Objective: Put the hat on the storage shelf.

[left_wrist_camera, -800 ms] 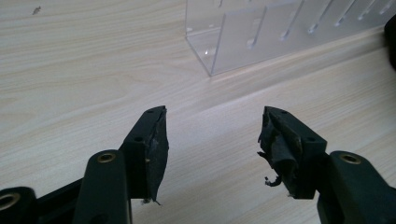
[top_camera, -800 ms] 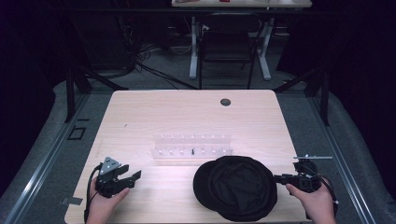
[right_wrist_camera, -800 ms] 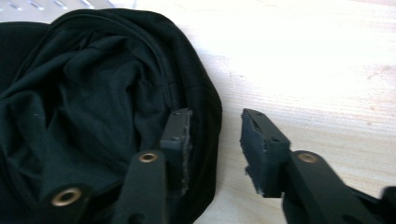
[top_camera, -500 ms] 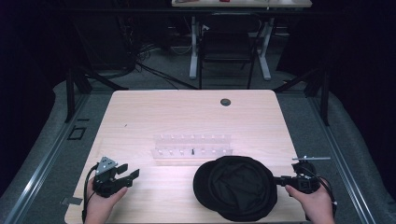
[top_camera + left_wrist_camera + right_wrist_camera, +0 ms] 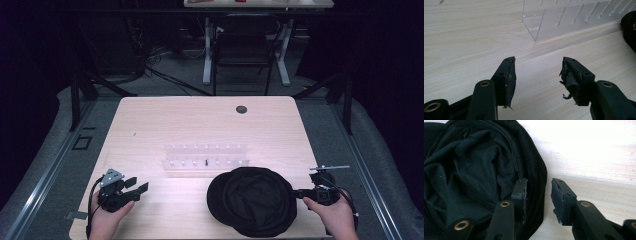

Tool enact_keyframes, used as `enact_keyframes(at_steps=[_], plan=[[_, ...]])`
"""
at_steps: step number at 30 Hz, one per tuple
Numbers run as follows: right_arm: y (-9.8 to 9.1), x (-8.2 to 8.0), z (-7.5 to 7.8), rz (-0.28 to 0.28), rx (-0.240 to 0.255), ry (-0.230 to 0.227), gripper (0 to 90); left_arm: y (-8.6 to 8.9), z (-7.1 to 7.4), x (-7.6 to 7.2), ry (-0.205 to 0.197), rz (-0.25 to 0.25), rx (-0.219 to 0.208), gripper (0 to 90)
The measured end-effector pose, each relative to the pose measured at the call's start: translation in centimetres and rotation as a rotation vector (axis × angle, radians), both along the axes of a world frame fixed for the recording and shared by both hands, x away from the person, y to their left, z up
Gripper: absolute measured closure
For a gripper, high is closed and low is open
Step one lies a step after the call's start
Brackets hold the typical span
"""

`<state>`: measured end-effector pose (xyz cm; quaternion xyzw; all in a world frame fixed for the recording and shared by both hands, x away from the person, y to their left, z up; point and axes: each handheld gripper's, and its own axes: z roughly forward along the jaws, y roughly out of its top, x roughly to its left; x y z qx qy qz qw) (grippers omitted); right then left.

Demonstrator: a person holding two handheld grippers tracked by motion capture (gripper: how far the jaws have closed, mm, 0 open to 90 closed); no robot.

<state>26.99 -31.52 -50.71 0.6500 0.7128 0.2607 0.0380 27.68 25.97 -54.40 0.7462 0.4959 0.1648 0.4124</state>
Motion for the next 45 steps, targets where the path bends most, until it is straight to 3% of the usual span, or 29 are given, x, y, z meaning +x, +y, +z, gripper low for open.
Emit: enact_keyframes(at_steps=[2, 3, 4, 7, 10, 18, 26, 35, 40, 45], plan=[[-0.1, 0.1, -0.1, -0.013, 0.004, 0.002, 67.2, -0.1, -0.1, 0.0, 0.005, -0.007, 0.002, 45.2], [-0.3, 0.2, 0.2, -0.005, -0.029, 0.027, 67.5, -0.1, -0.1, 0.0, 0.006, -0.01, 0.003, 45.2], [-0.3, 0.2, -0.1, -0.021, 0.016, 0.023, 67.5, -0.2, -0.2, 0.1, 0.007, -0.011, 0.003, 45.1], [-0.5, 0.3, -0.2, -0.026, 0.03, 0.04, 66.9, -0.3, -0.3, 0.1, 0.019, -0.021, 0.008, 44.9], [-0.4, 0.2, -0.4, -0.021, 0.045, 0.051, 60.4, -0.4, -0.4, 0.1, 0.013, -0.022, 0.01, 44.8], [-0.3, 0.1, -0.7, -0.02, 0.028, 0.084, 69.7, -0.5, -0.5, 0.1, 0.021, -0.021, 0.011, 44.5], [-0.2, 0.4, -1.2, -0.02, 0.046, 0.115, 68.4, -0.5, -0.6, 0.2, 0.026, -0.021, 0.015, 44.5], [-0.1, 1.2, -1.8, -0.011, 0.046, 0.14, 72.7, -0.5, -0.7, 0.2, 0.029, -0.023, 0.019, 44.5], [0.1, 1.5, -2.1, -0.012, 0.058, 0.156, 76.2, -0.5, -0.7, 0.3, 0.031, -0.025, 0.02, 44.5], [-0.2, 1.6, -2.2, -0.005, 0.114, 0.177, 85.5, -0.4, -0.7, 0.3, 0.036, -0.025, 0.024, 44.6]])
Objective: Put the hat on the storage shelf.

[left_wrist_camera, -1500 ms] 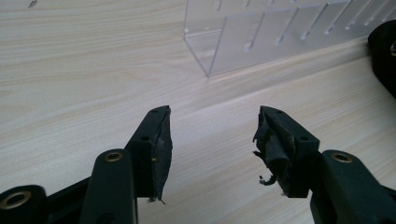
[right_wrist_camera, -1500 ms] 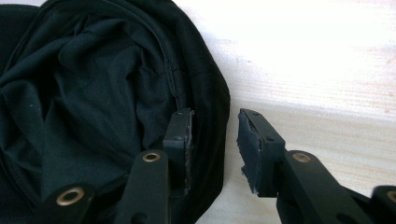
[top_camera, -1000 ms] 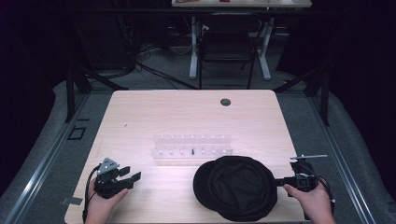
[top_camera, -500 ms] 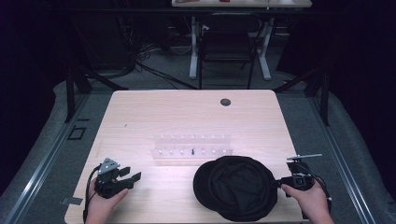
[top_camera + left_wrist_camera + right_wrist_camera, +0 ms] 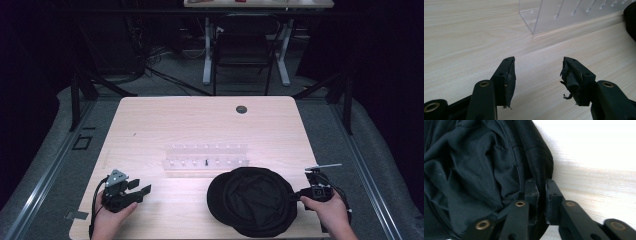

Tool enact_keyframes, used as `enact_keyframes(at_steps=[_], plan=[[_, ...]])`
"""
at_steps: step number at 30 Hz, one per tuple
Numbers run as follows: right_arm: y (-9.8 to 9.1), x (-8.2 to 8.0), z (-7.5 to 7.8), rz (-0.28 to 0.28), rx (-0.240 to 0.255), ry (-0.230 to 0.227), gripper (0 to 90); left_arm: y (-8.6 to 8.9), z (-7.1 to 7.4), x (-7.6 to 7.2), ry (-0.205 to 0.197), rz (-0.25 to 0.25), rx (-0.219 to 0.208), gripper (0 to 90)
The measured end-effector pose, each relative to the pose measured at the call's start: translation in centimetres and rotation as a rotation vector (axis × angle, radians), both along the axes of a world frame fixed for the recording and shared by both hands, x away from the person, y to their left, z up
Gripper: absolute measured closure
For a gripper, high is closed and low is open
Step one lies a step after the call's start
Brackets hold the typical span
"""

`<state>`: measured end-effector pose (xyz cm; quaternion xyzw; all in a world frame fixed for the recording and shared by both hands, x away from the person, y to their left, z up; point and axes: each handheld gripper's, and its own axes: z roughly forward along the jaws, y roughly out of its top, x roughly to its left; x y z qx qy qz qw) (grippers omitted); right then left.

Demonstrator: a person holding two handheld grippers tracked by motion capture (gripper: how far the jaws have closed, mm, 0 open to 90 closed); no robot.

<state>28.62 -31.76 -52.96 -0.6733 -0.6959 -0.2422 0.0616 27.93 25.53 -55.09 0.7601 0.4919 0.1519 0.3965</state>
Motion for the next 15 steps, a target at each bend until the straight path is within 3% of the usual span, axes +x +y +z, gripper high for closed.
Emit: enact_keyframes(at_steps=[6, 9, 10, 15], plan=[[-0.1, -0.2, 0.2, -0.01, 0.022, -0.015, 86.8, 0.0, -0.1, 0.0, -0.003, 0.001, -0.001, 44.5], [-0.4, -0.3, 0.5, -0.024, 0.046, -0.018, 87.0, 0.0, -0.1, 0.0, -0.001, 0.001, 0.001, 44.5], [-0.7, -0.4, 0.6, -0.023, 0.084, -0.027, 87.1, 0.0, -0.1, 0.0, -0.001, 0.001, 0.002, 44.6], [-0.8, -0.6, 1.2, 0.001, 0.112, -0.024, 87.0, -0.1, -0.1, 0.0, 0.001, 0.001, 0.0, 44.5]])
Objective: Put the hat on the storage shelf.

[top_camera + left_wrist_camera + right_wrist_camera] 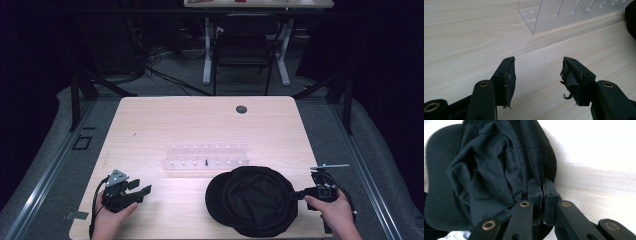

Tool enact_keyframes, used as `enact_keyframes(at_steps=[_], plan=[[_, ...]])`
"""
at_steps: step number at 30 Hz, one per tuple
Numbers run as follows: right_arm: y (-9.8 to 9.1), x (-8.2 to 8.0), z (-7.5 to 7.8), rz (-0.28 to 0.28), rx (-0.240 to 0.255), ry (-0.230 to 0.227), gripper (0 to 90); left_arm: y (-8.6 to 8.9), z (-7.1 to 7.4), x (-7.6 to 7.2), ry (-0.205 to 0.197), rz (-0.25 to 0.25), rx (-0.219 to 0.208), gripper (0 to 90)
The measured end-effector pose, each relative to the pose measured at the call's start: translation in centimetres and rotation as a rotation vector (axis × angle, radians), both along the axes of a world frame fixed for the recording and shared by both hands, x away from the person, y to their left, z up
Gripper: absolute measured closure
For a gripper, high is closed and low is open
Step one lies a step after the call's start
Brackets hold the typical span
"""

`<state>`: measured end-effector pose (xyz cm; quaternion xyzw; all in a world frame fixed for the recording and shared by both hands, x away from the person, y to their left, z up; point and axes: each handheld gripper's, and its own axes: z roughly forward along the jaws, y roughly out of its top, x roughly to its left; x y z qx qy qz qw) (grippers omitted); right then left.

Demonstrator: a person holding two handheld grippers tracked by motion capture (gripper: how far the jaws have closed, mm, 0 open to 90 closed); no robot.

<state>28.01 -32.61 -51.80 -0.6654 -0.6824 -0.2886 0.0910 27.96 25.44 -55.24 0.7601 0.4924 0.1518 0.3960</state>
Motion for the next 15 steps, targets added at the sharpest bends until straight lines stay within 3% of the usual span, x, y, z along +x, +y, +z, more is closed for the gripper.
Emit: enact_keyframes(at_steps=[7, 9, 12, 13, 15], plan=[[-0.1, -0.4, 1.6, 0.015, 0.065, -0.028, 87.0, -0.1, -0.1, 0.0, 0.003, -0.004, 0.004, 44.6], [-0.1, -0.5, 1.8, -0.003, 0.081, -0.036, 87.0, 0.0, -0.1, 0.0, 0.004, -0.005, 0.004, 44.6], [0.0, -0.5, 2.1, -0.013, 0.089, -0.042, 87.0, 0.0, -0.1, 0.0, 0.006, -0.006, 0.005, 44.6], [-0.2, -0.5, 2.4, 0.01, 0.061, -0.029, 87.0, 0.0, -0.1, 0.0, 0.006, -0.006, 0.005, 44.6], [0.0, -0.6, 2.7, -0.002, 0.107, -0.035, 87.2, 0.0, -0.1, 0.1, 0.006, -0.007, 0.005, 44.5]])
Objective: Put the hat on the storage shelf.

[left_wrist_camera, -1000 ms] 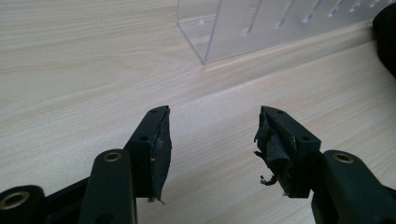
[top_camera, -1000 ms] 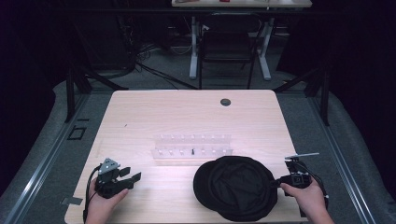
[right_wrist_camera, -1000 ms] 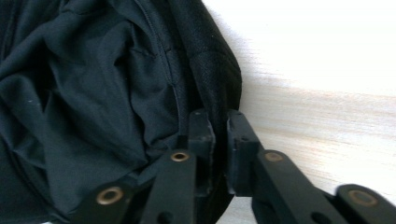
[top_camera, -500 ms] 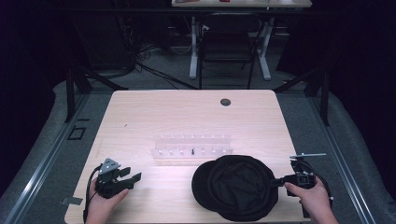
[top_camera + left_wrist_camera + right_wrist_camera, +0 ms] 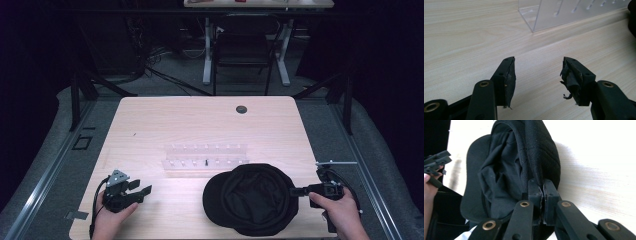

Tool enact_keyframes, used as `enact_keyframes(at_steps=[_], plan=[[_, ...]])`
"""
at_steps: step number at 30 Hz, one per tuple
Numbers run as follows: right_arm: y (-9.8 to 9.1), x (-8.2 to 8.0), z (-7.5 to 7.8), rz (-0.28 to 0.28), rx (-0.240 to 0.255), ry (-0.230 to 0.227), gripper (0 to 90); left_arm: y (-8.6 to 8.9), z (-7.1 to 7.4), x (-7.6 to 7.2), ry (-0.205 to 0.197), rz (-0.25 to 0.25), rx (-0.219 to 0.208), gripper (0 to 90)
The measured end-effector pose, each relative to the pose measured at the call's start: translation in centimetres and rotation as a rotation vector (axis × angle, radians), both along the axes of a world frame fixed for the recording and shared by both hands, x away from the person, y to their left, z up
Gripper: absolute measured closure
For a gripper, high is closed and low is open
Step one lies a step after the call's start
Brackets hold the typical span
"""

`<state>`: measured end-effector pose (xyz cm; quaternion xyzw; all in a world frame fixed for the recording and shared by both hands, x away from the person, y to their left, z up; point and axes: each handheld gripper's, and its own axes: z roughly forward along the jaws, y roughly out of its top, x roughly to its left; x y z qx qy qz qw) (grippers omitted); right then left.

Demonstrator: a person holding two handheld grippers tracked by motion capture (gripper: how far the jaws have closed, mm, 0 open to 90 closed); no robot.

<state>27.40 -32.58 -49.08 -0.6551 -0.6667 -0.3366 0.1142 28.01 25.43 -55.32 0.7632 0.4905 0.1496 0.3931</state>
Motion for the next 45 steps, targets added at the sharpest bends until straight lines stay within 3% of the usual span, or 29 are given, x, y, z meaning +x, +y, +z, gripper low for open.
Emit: enact_keyframes(at_steps=[6, 10, 14, 24, 31, 45], plan=[[0.0, -0.2, 0.9, 0.006, 0.052, -0.007, 87.3, -0.1, -0.1, 0.0, -0.002, 0.002, -0.003, 44.6], [0.3, -0.2, 1.8, 0.014, 0.131, -0.035, 87.4, -0.1, -0.1, 0.0, -0.002, 0.002, -0.003, 44.6], [0.5, -0.2, 2.3, 0.028, 0.153, -0.053, 87.4, -0.1, -0.1, 0.0, 0.001, 0.003, -0.002, 44.6], [1.6, 0.1, 3.8, 0.057, 0.271, -0.087, 87.4, 0.0, 0.0, 0.0, 0.003, -0.001, 0.0, 44.6], [2.6, 0.3, 5.1, 0.086, 0.317, -0.131, 87.6, 0.1, 0.0, 0.0, 0.003, 0.001, 0.0, 44.6], [4.3, 0.8, 7.0, 0.12, 0.399, -0.175, 88.0, 0.1, 0.0, 0.0, 0.003, -0.001, 0.0, 44.6]])
